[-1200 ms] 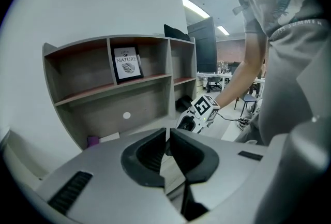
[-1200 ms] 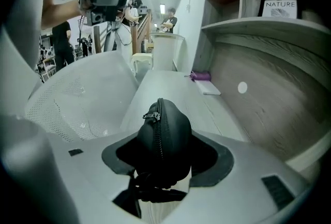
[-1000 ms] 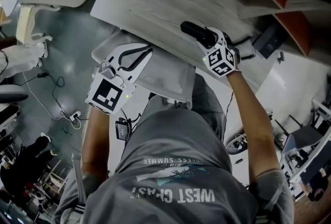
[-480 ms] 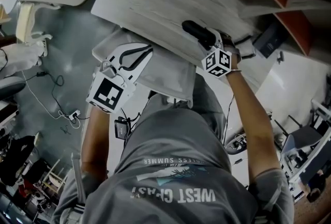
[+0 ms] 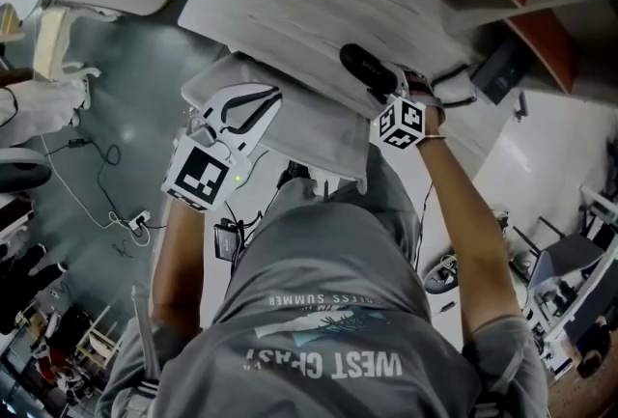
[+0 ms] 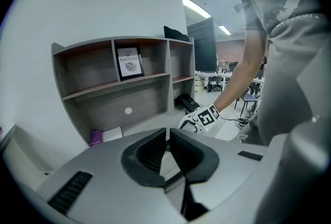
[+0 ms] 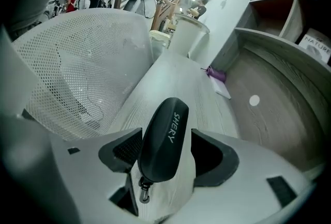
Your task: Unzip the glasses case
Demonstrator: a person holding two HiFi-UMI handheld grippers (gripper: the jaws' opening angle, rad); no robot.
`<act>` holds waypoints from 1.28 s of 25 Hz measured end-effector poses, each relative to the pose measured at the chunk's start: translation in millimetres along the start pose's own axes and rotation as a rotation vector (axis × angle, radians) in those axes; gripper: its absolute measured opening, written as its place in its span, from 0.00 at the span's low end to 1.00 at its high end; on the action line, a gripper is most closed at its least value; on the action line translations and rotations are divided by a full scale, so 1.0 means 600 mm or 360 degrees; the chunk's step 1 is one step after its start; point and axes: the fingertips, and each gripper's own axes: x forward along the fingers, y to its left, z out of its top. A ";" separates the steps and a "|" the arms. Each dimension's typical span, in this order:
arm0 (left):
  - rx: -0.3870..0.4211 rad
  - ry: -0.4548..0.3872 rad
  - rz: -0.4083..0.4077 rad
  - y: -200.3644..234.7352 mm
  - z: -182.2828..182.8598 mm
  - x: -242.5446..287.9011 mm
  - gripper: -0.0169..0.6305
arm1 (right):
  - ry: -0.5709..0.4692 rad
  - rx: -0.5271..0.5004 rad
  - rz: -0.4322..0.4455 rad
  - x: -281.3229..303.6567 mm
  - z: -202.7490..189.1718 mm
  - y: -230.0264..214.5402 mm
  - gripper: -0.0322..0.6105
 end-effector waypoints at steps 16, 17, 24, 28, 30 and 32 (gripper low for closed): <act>0.0039 -0.0142 0.0020 -0.027 0.020 -0.091 0.06 | -0.0234 0.0446 -0.0094 -0.143 0.114 0.005 0.38; 0.0036 -0.0160 0.0021 -0.027 0.023 -0.096 0.06 | -0.0294 0.0532 -0.0118 -0.164 0.133 -0.004 0.35; -0.0023 -0.0336 0.0045 -0.023 0.056 -0.134 0.05 | -0.0761 0.0934 -0.0336 -0.349 0.268 -0.065 0.10; -0.0221 -0.0520 0.0055 -0.007 0.089 -0.167 0.05 | -0.1044 0.1072 -0.0363 -0.463 0.337 -0.077 0.06; -0.0327 -0.0618 0.0060 0.007 0.105 -0.184 0.05 | -0.1190 0.1125 -0.0345 -0.521 0.368 -0.077 0.06; -0.0374 -0.0681 0.0090 0.020 0.118 -0.204 0.05 | -0.1274 0.1134 -0.0348 -0.571 0.395 -0.076 0.06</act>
